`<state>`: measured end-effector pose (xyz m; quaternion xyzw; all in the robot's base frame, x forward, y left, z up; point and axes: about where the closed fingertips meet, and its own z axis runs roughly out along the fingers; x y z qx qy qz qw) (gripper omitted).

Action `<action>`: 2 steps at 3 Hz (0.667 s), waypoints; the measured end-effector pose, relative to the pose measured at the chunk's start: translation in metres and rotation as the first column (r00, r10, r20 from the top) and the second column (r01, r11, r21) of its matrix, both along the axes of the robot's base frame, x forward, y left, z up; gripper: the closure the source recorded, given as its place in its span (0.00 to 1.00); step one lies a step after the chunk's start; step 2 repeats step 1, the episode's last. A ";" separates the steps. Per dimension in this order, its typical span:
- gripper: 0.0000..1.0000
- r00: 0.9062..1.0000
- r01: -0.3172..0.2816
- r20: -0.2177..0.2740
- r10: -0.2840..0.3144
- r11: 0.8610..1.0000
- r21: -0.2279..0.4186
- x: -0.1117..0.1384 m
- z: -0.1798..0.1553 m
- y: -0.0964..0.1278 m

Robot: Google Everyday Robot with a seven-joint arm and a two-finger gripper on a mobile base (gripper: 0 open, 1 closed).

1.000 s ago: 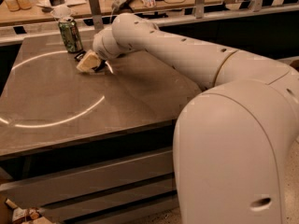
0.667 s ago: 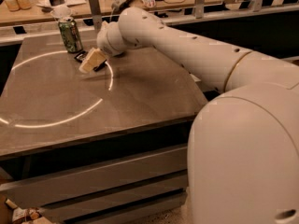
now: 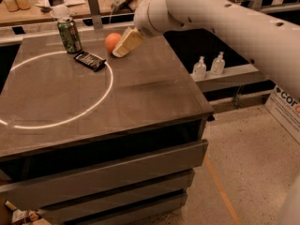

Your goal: Move rxbar chocolate near green can

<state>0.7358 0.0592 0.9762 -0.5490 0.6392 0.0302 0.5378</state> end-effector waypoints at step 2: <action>0.00 1.000 -0.001 0.004 0.001 1.000 0.002 -0.001 0.003 0.002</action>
Offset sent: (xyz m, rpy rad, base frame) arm 0.0000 0.0000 0.0000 0.0000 0.0000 0.0000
